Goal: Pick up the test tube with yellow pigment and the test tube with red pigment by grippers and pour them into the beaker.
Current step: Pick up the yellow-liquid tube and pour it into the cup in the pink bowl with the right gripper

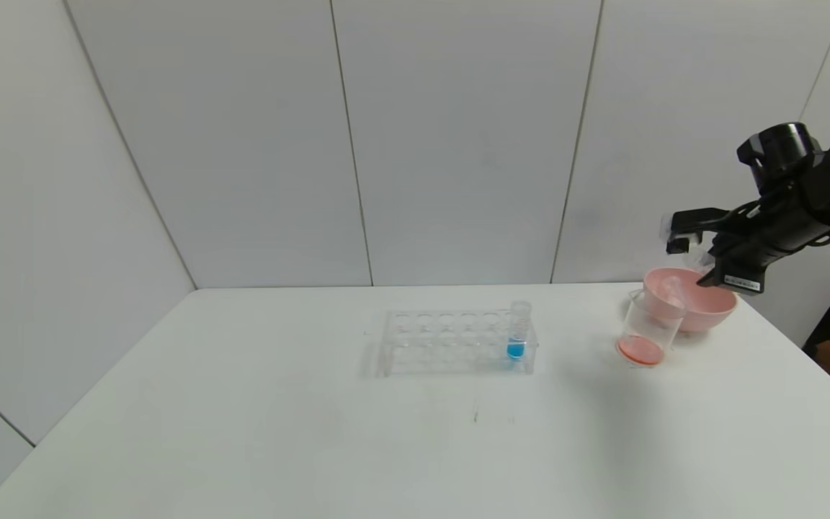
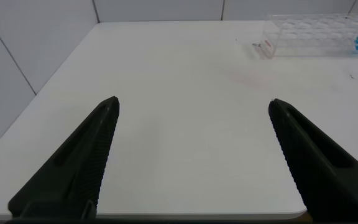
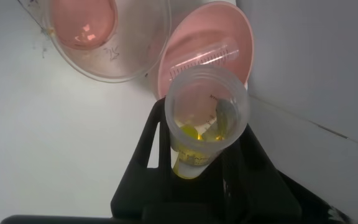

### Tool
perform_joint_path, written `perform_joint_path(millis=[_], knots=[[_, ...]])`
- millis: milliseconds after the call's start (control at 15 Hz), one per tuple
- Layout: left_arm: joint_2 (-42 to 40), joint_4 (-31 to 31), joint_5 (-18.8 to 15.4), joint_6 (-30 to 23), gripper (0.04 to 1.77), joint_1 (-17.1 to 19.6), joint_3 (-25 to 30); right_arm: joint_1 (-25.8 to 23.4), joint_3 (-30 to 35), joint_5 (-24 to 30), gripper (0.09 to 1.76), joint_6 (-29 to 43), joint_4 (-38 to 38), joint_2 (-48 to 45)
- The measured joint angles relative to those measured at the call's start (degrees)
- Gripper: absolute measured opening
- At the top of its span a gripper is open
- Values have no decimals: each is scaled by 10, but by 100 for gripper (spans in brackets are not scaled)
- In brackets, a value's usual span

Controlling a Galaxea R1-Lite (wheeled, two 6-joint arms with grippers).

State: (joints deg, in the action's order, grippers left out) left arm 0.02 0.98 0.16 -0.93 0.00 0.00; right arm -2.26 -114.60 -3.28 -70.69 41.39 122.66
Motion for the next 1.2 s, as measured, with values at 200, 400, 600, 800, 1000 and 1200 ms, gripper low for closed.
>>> perform_joint_path(millis=[200,400,600,800,1000,1200], knots=[[0,0,0,0,172,0,0,11,0,-30,52,-10,-4,0],[0,0,0,0,172,0,0,21,0,-65,52,-23,-6,0],[0,0,0,0,172,0,0,29,0,-101,52,-34,-6,0],[0,0,0,0,172,0,0,37,0,-134,52,-40,0,0],[0,0,0,0,172,0,0,44,0,-149,52,-41,1,1],[0,0,0,0,172,0,0,49,0,-160,52,-42,-1,2]])
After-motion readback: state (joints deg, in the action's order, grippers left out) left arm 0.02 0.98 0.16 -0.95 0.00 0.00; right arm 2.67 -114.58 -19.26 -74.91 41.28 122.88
